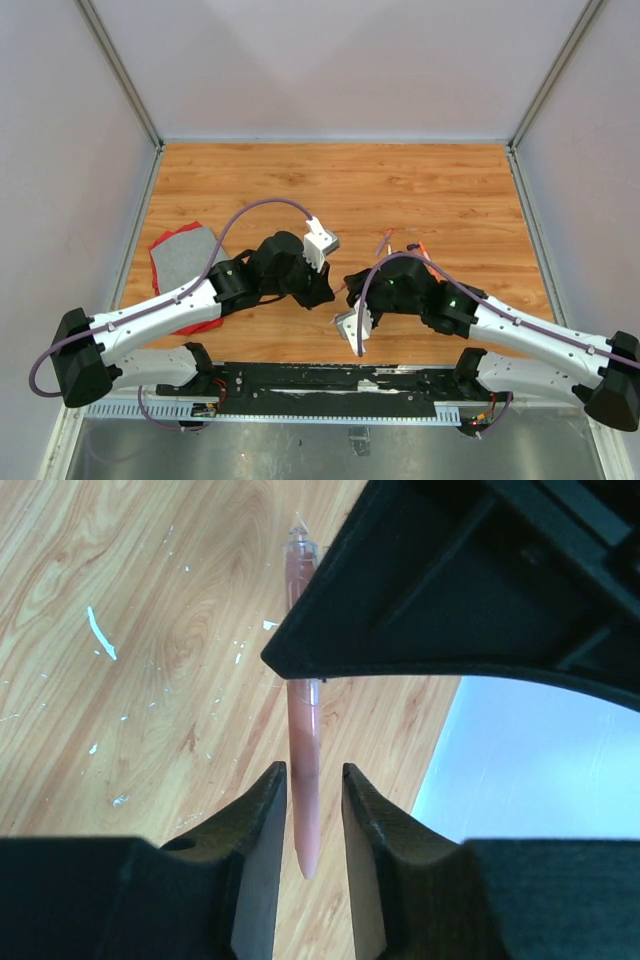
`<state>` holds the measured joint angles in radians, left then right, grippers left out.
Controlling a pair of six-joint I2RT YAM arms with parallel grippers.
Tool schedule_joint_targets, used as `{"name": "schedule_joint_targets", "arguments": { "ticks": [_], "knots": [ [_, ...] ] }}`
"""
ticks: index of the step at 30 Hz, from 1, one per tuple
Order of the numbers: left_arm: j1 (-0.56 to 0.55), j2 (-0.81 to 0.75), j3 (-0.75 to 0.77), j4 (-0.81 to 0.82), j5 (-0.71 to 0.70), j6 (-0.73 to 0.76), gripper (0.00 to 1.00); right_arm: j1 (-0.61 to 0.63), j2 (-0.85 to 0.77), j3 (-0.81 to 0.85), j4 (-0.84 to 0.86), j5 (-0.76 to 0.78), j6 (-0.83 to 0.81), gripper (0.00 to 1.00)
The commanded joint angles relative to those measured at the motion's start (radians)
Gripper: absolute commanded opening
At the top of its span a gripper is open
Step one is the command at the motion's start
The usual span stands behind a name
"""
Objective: Insert the pens into the pen caps
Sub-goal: Adjust the pen.
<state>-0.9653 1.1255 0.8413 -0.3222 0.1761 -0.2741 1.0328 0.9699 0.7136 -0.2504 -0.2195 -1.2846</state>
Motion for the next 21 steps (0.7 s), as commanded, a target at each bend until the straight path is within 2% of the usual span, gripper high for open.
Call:
{"name": "schedule_joint_targets", "arguments": {
  "ticks": [1, 6, 10, 14, 17, 19, 21],
  "knots": [
    [-0.009, -0.022, 0.009, 0.012, -0.035, -0.008, 0.01, 0.029, -0.053, -0.017, 0.036, 0.009, -0.019, 0.33],
    [-0.009, -0.050, -0.006, 0.022, -0.089, -0.028, 0.00, 0.029, -0.130, -0.061, 0.101, 0.006, 0.051, 0.47],
    [-0.009, -0.084, -0.026, 0.043, -0.141, -0.049, 0.01, 0.029, -0.205, -0.110, 0.196, 0.032, 0.222, 0.54],
    [-0.009, -0.122, -0.055, 0.077, -0.197, -0.068, 0.01, 0.029, -0.270, -0.164, 0.305, 0.143, 0.495, 0.60],
    [-0.008, -0.148, -0.078, 0.104, -0.222, -0.082, 0.00, 0.029, -0.312, -0.189, 0.373, 0.248, 0.761, 0.66],
    [-0.009, -0.166, -0.095, 0.122, -0.237, -0.093, 0.01, 0.029, -0.326, -0.183, 0.368, 0.340, 0.937, 0.73],
    [-0.009, -0.179, -0.109, 0.139, -0.250, -0.101, 0.01, 0.029, -0.329, -0.175, 0.339, 0.423, 1.086, 0.74]
  ]
}}
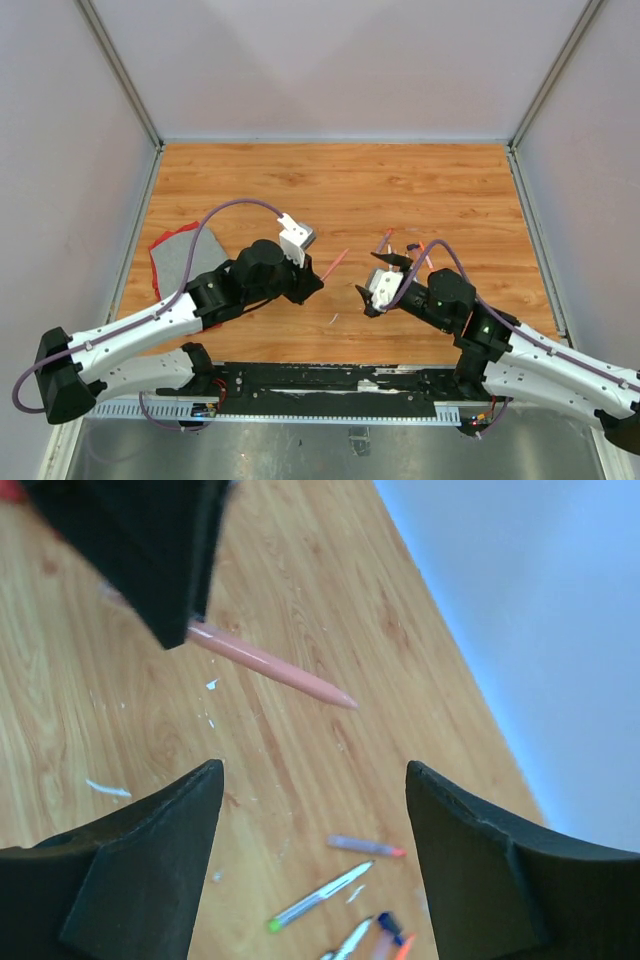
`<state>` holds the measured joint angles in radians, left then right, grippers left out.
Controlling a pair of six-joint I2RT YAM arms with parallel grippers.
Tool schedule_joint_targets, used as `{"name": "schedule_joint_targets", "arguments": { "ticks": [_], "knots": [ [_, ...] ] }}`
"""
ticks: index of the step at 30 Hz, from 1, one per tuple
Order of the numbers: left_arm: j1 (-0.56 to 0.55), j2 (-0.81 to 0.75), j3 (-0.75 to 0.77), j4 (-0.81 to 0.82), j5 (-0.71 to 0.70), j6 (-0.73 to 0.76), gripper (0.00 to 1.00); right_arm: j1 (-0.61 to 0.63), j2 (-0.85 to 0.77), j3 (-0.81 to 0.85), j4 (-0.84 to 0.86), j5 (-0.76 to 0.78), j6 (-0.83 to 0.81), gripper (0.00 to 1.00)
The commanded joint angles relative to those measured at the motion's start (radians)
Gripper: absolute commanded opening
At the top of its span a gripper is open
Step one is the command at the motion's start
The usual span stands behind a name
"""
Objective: Insert the pens into the pen caps
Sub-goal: Adjust the pen.
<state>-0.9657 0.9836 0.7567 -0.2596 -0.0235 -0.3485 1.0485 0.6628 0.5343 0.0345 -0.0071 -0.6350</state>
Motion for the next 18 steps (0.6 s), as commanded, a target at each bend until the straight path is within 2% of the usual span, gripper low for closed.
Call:
{"name": "schedule_joint_targets", "arguments": {
  "ticks": [1, 4, 8, 11, 13, 18],
  "knots": [
    [-0.008, -0.042, -0.029, 0.085, -0.054, -0.029, 0.01, 0.013, -0.021, 0.007, 0.041, 0.234, 0.509, 0.74],
    [-0.008, -0.049, -0.042, 0.103, -0.061, -0.037, 0.00, 0.013, -0.009, 0.021, -0.023, 0.276, 0.724, 0.76],
    [-0.008, -0.056, -0.059, 0.126, -0.065, -0.037, 0.01, 0.013, 0.047, 0.089, -0.149, 0.343, 0.966, 0.84],
    [-0.008, -0.058, -0.073, 0.144, -0.065, -0.037, 0.01, 0.013, 0.086, 0.119, -0.170, 0.378, 1.128, 0.87],
    [-0.008, -0.059, -0.081, 0.159, -0.067, -0.036, 0.01, 0.013, 0.094, 0.115, -0.143, 0.377, 1.236, 0.87],
    [-0.008, -0.079, -0.109, 0.206, -0.050, -0.029, 0.00, 0.013, 0.072, 0.022, 0.058, 0.386, 1.484, 0.82]
  ]
}}
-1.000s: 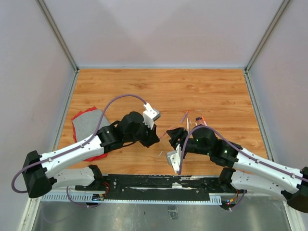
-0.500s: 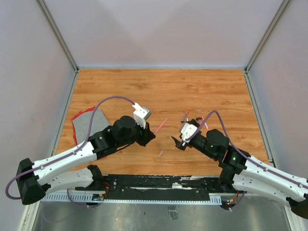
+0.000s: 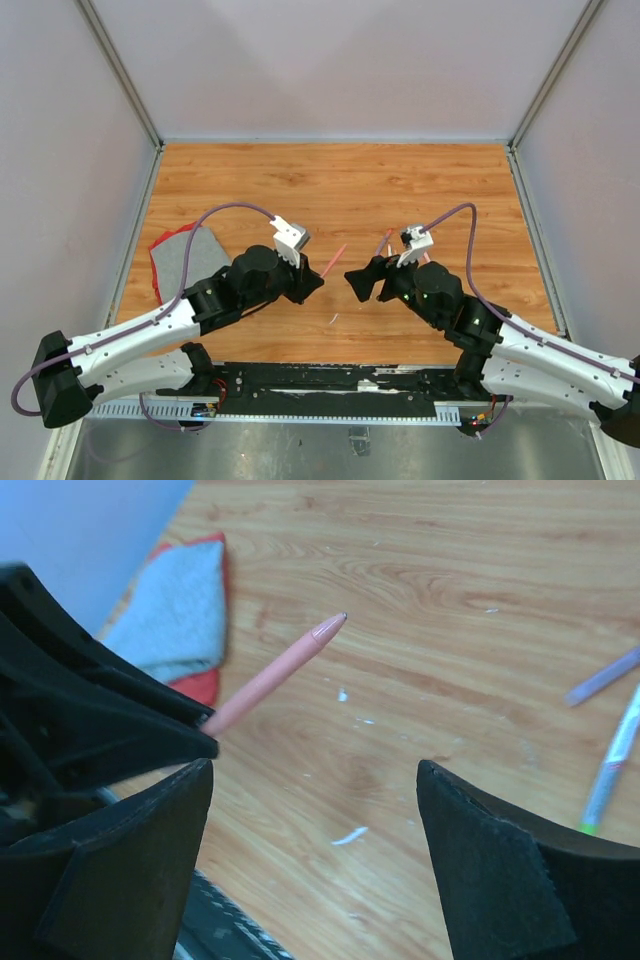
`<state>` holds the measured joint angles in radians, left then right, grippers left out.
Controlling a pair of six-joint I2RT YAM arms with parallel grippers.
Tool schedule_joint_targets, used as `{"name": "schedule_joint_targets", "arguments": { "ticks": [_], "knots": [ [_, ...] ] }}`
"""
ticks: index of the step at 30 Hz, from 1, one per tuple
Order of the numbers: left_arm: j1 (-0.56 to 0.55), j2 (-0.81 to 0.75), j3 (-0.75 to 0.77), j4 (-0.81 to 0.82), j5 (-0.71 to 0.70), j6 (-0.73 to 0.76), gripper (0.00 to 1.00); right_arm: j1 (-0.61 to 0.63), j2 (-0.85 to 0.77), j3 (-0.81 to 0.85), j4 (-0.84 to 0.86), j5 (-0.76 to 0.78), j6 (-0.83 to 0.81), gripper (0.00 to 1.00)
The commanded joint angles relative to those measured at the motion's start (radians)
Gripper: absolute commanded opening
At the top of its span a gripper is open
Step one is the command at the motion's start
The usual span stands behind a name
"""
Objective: Insert the pens into the pen caps
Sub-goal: Adjust the pen.
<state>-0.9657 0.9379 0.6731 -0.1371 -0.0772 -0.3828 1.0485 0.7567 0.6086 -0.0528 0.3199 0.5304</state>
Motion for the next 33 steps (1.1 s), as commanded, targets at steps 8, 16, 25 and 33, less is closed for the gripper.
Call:
{"name": "schedule_joint_targets", "arguments": {
  "ticks": [8, 16, 25, 33],
  "knots": [
    [-0.008, -0.051, -0.054, 0.132, 0.038, 0.009, 0.00, 0.013, 0.030, -0.095, 0.324, 0.119, 0.548, 0.70],
    [-0.008, -0.047, -0.055, 0.155, 0.057, 0.009, 0.00, 0.012, 0.172, -0.060, 0.389, 0.093, 0.624, 0.54],
    [-0.009, -0.045, -0.055, 0.157, 0.058, 0.011, 0.01, 0.013, 0.259, -0.058, 0.483, 0.052, 0.651, 0.39],
    [-0.008, -0.046, -0.055, 0.154, 0.047, 0.013, 0.00, 0.013, 0.281, -0.067, 0.524, 0.000, 0.667, 0.25]
  ]
}}
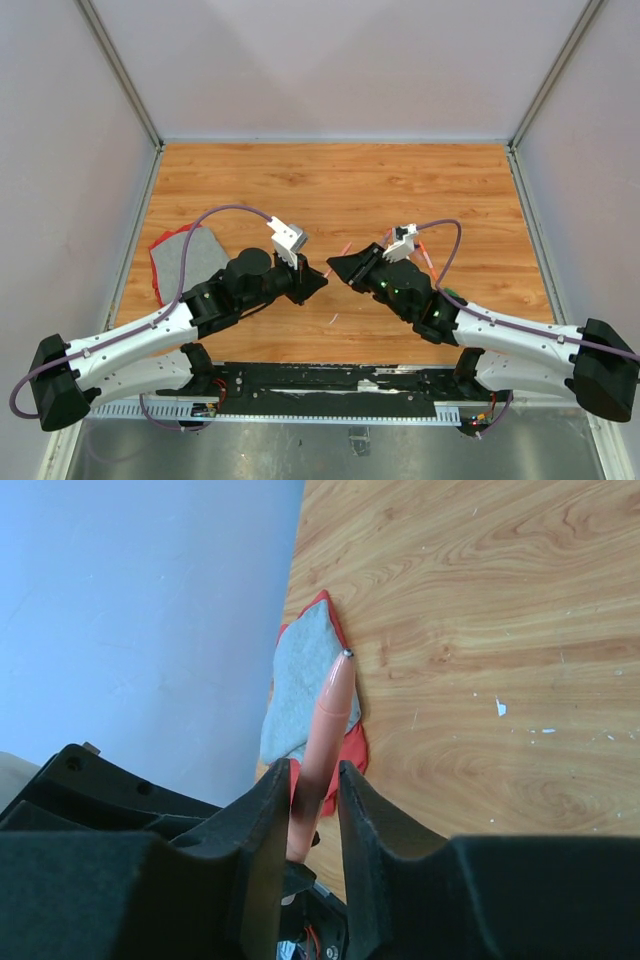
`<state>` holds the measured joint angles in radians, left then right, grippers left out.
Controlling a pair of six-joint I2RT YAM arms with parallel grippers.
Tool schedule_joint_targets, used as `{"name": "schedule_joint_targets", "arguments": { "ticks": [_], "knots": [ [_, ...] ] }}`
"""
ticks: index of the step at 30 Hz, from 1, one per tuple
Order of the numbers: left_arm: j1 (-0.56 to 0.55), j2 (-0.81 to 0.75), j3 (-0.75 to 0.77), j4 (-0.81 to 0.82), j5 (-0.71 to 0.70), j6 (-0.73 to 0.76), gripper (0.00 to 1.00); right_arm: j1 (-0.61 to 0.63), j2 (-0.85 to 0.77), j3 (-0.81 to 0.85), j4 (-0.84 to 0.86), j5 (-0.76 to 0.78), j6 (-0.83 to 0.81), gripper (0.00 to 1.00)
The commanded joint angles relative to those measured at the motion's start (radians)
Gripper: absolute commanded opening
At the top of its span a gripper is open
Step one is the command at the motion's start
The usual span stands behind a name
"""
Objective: Insert the pens into the pen caps
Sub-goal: Adjust the pen, then press the pen cap onto the pen.
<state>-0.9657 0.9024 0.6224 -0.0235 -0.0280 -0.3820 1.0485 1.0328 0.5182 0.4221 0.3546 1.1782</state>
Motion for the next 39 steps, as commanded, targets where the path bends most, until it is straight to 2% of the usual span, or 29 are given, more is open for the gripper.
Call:
{"name": "schedule_joint_targets", "arguments": {
  "ticks": [1, 5, 6, 8, 16, 24, 28, 30, 36, 39],
  "knots": [
    [-0.008, -0.011, -0.004, 0.040, -0.003, 0.012, 0.00, 0.013, 0.007, 0.021, 0.053, -0.042, 0.022, 0.21],
    [-0.008, -0.011, -0.006, 0.042, -0.011, 0.008, 0.01, 0.013, 0.011, 0.015, 0.067, -0.066, 0.020, 0.03],
    [-0.008, -0.011, -0.004, 0.041, -0.011, 0.006, 0.02, 0.013, 0.013, 0.015, 0.075, -0.071, 0.014, 0.01],
    [-0.008, -0.015, -0.003, 0.039, -0.013, 0.002, 0.09, 0.013, 0.019, 0.016, 0.100, -0.079, -0.006, 0.00],
    [-0.008, -0.060, -0.004, 0.026, -0.027, -0.021, 0.57, 0.013, -0.006, -0.027, 0.194, 0.002, -0.175, 0.01],
    [-0.008, -0.132, -0.019, 0.011, -0.037, -0.076, 0.75, 0.013, -0.125, -0.074, 0.242, 0.084, -0.526, 0.01],
    [-0.008, -0.160, -0.030, 0.022, -0.019, -0.083, 0.77, 0.011, -0.183, -0.119, 0.339, 0.023, -0.697, 0.01],
    [-0.008, -0.169, -0.038, 0.022, -0.022, -0.065, 0.77, 0.011, -0.226, -0.083, 0.240, 0.019, -0.717, 0.00],
    [-0.008, -0.131, 0.014, -0.021, -0.068, 0.008, 0.78, 0.010, -0.249, 0.177, -0.396, 0.014, -0.776, 0.01],
    [-0.008, -0.103, 0.027, 0.016, -0.070, 0.024, 0.79, 0.010, -0.234, 0.271, -0.582, -0.011, -0.821, 0.01]
  ]
}}
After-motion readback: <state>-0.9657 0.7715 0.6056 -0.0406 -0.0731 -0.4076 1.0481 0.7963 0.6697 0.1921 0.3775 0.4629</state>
